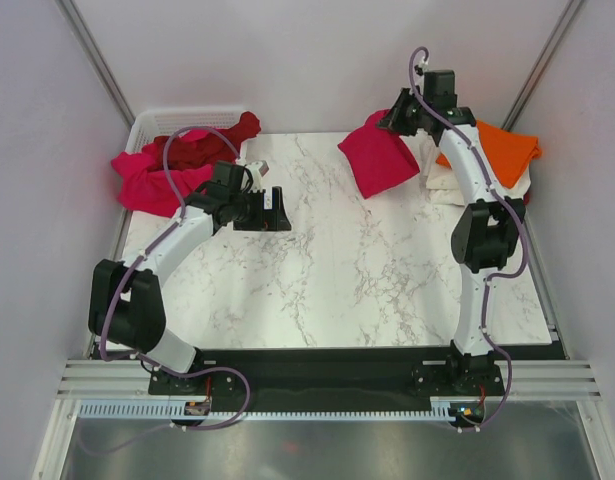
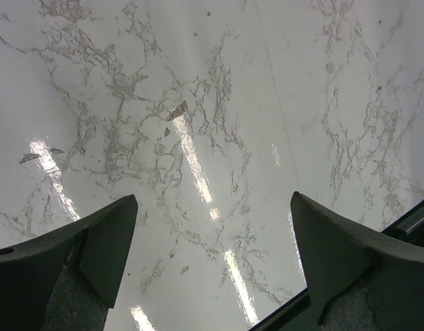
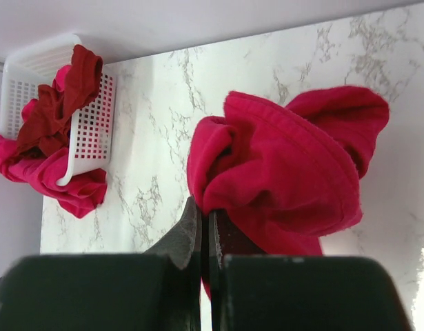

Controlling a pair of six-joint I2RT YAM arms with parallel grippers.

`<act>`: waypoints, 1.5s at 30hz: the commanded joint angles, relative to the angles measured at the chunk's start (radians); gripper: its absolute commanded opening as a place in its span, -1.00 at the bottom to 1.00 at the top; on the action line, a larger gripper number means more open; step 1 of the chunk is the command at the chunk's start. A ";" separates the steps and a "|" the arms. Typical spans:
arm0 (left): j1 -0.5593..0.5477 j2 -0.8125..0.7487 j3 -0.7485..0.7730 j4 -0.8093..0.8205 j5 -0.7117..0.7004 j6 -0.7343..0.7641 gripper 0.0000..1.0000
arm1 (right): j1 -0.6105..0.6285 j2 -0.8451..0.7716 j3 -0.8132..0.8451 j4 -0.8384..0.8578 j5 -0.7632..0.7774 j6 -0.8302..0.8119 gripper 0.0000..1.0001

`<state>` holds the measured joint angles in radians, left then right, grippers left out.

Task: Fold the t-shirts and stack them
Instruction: Neatly place the folded tshirt to the corner

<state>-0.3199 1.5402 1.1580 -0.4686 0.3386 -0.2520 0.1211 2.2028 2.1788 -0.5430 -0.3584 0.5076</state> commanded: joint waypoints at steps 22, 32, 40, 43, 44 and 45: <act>-0.028 0.035 -0.017 0.035 -0.004 -0.001 0.99 | -0.544 0.067 0.331 -0.164 -0.255 -0.015 -1.00; -0.036 0.054 -0.017 0.033 -0.006 0.002 1.00 | -0.633 0.218 0.283 -0.181 -0.214 -0.032 -0.64; -0.053 0.060 -0.021 0.033 -0.009 0.007 1.00 | -0.719 0.128 0.233 -0.255 0.077 -0.061 0.14; -0.061 0.060 -0.023 0.031 -0.009 0.007 0.99 | -0.804 0.045 0.194 -0.301 0.232 -0.055 0.17; -0.062 0.060 -0.021 0.031 -0.009 0.008 1.00 | -0.825 0.023 0.171 -0.328 0.281 -0.046 0.19; -0.064 0.058 -0.021 0.031 -0.009 0.007 0.99 | -0.865 0.003 0.167 -0.343 0.321 -0.041 0.23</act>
<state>-0.3759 1.5967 1.1385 -0.4614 0.3397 -0.2523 -0.5243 2.3363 2.3569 -0.8196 -0.3805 0.3836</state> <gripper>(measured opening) 0.994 0.602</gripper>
